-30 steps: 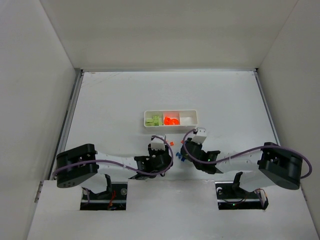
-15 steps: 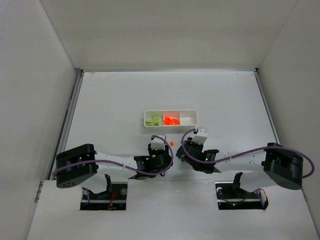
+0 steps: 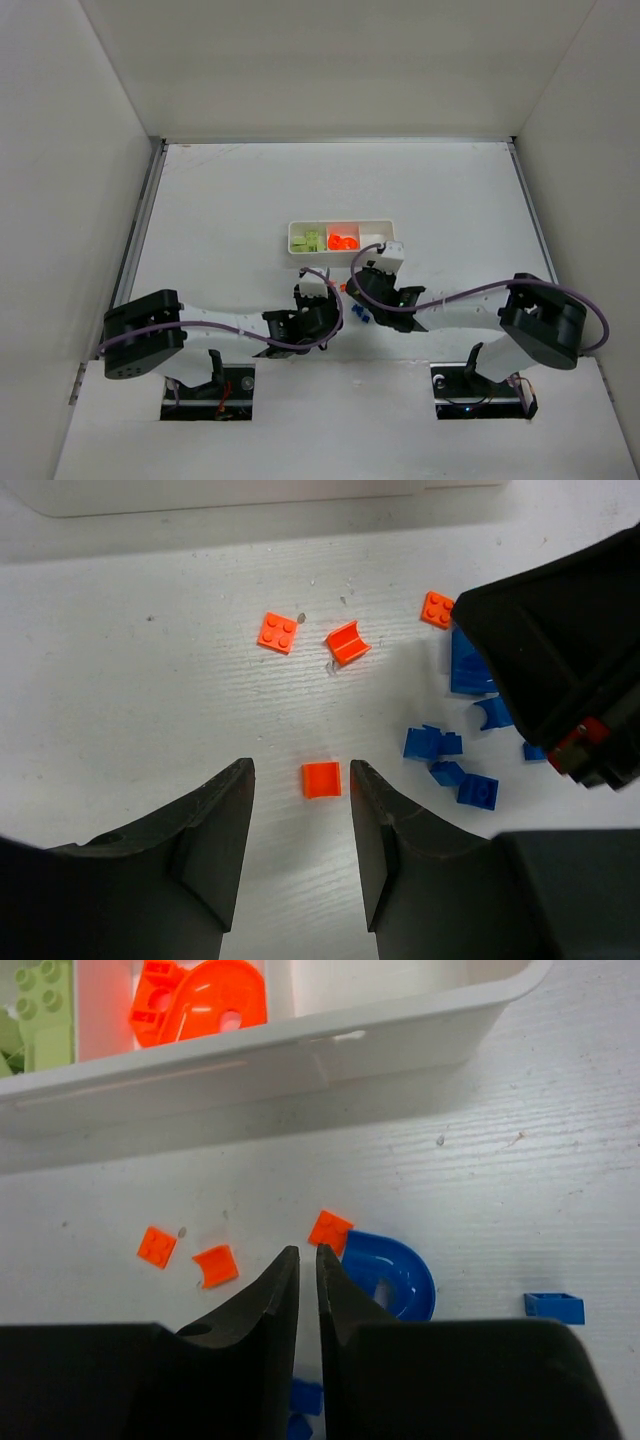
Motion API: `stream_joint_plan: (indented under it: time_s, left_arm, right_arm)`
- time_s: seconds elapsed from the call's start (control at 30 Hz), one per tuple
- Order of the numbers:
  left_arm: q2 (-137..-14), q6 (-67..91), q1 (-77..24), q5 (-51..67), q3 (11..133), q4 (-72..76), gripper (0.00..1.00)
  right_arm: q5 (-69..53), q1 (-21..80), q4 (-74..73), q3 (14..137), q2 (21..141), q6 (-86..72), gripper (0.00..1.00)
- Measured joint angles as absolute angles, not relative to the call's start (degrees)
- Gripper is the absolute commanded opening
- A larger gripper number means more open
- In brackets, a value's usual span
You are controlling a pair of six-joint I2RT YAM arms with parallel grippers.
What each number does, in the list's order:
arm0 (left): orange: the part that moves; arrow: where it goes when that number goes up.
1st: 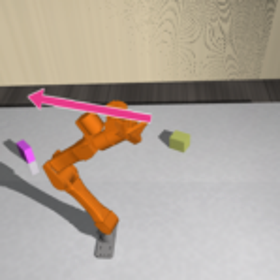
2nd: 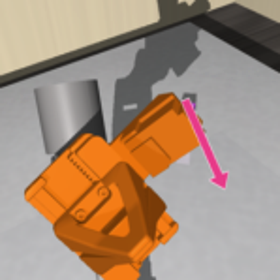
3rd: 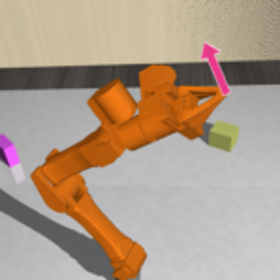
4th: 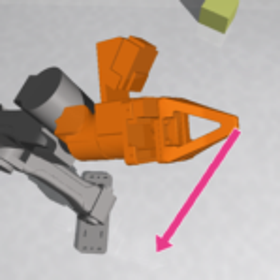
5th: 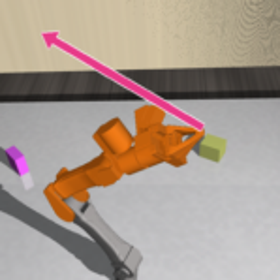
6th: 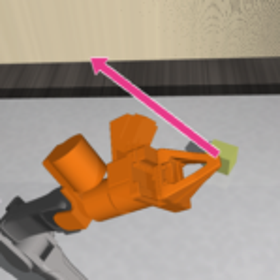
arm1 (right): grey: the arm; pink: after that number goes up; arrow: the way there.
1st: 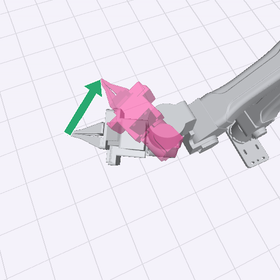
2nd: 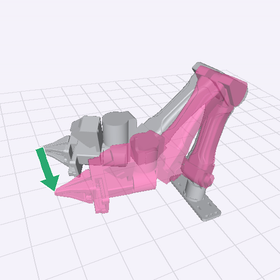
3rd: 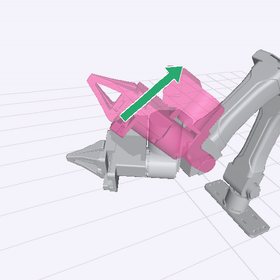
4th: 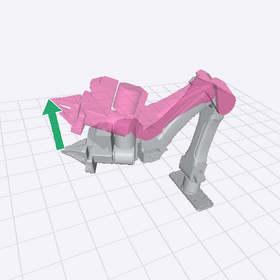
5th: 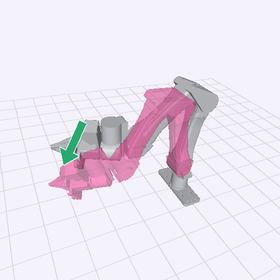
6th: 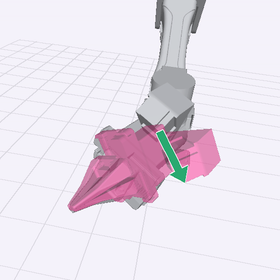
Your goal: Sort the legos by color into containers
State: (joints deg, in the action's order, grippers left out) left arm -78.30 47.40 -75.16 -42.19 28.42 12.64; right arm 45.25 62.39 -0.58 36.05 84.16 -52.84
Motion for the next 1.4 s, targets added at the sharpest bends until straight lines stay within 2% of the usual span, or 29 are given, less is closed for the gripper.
stream_joint_plan:
  time_s: [0.33, 0.53, 0.83, 1.13, 1.2, 1.4]
  left_arm:
    - [-77.06, 47.4, -74.87, -42.13, 27.57, 12.69, 0.41]
    - [-77.08, 47.37, -74.85, -42.11, 27.57, 12.69, 0.41]
    - [-75.92, 47.37, -74.76, -42.09, 26.87, 12.67, 0.41]
    - [-75.0, 47.35, -74.13, -42.09, 26.59, 12.67, 0.41]
    - [-74.91, 47.35, -74.13, -42.09, 26.59, 12.67, 0.41]
    - [-74.67, 47.33, -74.08, -42.09, 26.04, 12.69, 0.41]
  right_arm:
    - [45.28, 57.65, -1.89, 33.63, 82.87, -57.45, 0.17]
    - [49.6, 61.47, -4.69, 34.89, 79.64, -56.84, 0.17]
    - [48.56, 64.2, -0.34, 39.57, 88.03, -53.63, 0.15]
    - [48.25, 61.63, -2.31, 36.6, 89.17, -61.52, 0.15]
    - [48.51, 60.93, -4.36, 36.05, 89.17, -63.79, 0.17]
    - [50.7, 60.77, -9.06, 36.47, 88.55, -67.68, 0.33]
